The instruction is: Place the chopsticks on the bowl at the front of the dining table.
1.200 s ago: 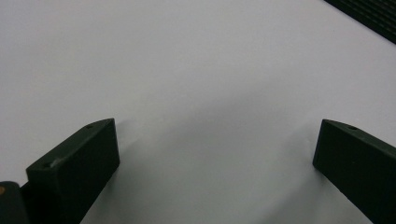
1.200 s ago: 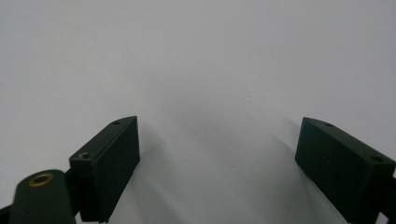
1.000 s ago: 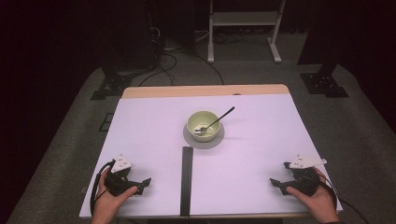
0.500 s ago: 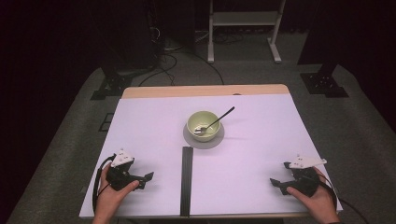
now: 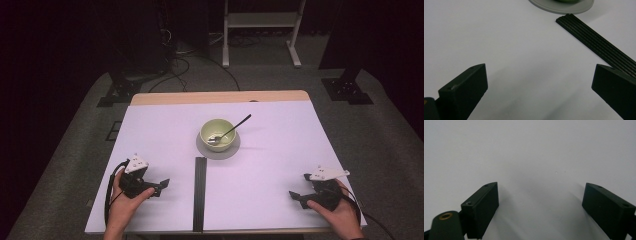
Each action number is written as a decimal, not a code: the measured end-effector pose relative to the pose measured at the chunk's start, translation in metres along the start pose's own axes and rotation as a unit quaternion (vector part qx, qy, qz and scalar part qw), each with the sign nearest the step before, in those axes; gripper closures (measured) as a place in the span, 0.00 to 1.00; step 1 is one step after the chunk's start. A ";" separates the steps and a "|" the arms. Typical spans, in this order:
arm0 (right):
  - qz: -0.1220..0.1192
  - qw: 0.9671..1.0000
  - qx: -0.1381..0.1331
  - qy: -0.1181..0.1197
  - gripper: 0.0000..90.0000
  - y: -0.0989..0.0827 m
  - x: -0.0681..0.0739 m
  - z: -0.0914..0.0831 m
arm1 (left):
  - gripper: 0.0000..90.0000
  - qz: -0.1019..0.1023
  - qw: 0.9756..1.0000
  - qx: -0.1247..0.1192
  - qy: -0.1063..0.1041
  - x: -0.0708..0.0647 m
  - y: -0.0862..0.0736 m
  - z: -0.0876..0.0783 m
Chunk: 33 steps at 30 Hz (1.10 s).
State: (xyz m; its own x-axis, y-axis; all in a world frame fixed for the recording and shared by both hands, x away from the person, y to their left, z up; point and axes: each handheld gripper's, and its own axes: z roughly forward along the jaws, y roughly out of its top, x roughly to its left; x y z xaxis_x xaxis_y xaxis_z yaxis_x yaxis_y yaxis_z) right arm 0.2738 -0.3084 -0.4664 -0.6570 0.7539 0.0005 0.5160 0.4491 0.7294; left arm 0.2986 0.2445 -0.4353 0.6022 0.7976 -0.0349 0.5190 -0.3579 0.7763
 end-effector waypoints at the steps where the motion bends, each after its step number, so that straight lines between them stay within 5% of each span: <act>1: 0.000 1.000 0.000 0.000 0.13 0.000 0.000 0.000 | 0.00 0.002 1.000 -0.002 -0.001 -0.001 0.003 0.001; 33: 0.000 1.000 0.000 0.000 0.13 0.000 0.000 0.000 | 0.00 0.023 1.000 0.004 -0.001 -0.014 0.036 0.034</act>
State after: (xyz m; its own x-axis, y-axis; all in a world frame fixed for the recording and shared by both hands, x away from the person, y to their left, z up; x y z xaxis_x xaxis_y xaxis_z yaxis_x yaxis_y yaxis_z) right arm 0.2736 -0.3084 -0.4665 -0.6567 0.7541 -0.0003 0.5154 0.4491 0.7299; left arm 0.3298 0.2040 -0.4280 0.6266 0.7793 0.0006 0.4953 -0.3988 0.7717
